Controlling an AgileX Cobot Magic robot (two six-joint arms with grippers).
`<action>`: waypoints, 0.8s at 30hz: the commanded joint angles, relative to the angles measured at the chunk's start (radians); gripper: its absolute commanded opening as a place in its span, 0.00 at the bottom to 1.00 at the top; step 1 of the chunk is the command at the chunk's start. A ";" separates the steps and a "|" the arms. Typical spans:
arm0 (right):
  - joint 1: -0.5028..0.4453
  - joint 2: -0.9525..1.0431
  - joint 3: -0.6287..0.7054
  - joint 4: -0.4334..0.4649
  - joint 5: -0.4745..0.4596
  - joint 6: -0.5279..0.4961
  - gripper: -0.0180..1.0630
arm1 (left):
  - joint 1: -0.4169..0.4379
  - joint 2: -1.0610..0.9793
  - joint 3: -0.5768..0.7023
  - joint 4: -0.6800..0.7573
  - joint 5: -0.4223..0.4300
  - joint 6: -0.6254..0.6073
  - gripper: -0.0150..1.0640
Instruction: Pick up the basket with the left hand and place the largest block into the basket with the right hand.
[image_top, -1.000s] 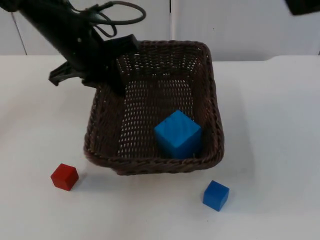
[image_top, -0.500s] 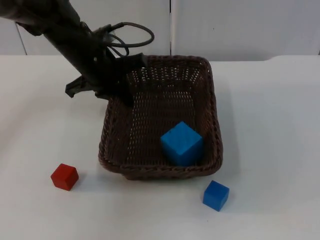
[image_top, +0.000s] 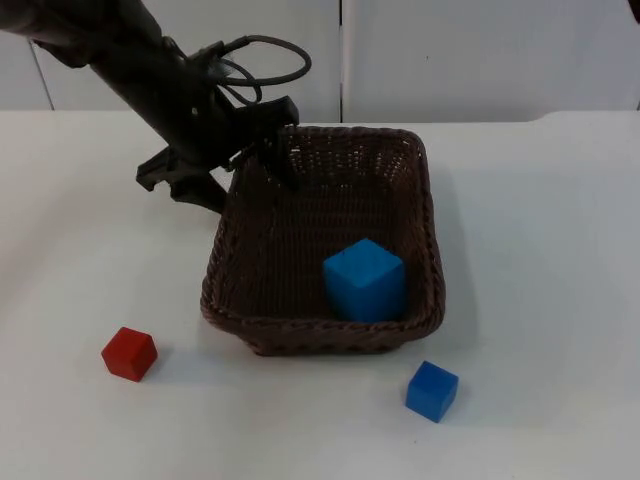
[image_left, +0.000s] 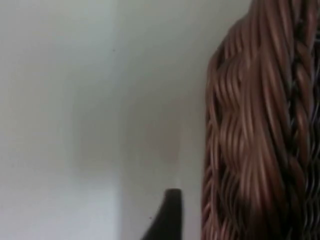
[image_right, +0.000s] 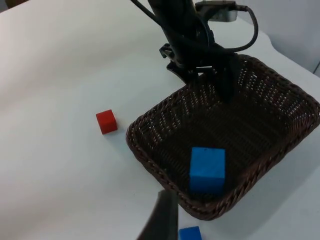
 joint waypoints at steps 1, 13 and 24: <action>-0.001 -0.006 0.005 -0.007 -0.017 0.001 0.72 | -0.004 -0.026 -0.007 -0.003 0.009 -0.008 0.82; -0.001 -0.006 0.005 -0.007 -0.039 -0.002 0.72 | -0.006 -0.132 -0.007 0.095 0.010 -0.008 0.83; -0.001 -0.138 0.007 -0.033 -0.092 0.014 0.72 | -0.057 -0.216 -0.004 0.202 0.065 -0.041 0.83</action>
